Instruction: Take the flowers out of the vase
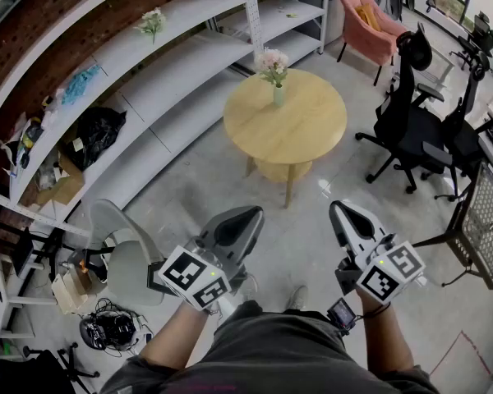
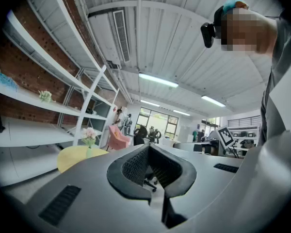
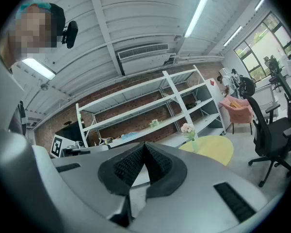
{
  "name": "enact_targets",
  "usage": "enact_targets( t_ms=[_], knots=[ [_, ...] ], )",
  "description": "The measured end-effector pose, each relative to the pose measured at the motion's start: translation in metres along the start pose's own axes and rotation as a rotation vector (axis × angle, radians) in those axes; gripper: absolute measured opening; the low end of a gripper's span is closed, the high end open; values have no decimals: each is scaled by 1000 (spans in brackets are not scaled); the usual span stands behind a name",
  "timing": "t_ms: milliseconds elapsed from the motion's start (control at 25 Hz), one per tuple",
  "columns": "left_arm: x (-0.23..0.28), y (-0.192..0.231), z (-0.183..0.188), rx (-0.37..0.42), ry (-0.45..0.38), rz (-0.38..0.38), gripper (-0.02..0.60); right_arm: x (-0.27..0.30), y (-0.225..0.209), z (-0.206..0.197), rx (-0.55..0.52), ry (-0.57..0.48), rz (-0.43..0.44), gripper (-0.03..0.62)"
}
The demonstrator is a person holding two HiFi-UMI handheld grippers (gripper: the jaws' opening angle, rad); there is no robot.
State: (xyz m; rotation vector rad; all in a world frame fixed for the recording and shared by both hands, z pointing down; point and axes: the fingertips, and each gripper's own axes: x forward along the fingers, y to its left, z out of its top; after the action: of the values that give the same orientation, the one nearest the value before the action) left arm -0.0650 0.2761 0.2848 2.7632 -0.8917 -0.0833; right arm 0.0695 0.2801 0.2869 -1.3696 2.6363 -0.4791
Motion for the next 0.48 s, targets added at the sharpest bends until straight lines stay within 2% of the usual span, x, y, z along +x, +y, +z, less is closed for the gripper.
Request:
enact_targets(
  t_ms=[240, 480],
  knots=[
    [-8, -10, -7, -3, 14, 12, 9, -11, 4, -9, 14, 25, 6, 11],
    [-31, 28, 2, 10, 13, 9, 9, 22, 22, -13, 36, 4, -16, 11]
  ],
)
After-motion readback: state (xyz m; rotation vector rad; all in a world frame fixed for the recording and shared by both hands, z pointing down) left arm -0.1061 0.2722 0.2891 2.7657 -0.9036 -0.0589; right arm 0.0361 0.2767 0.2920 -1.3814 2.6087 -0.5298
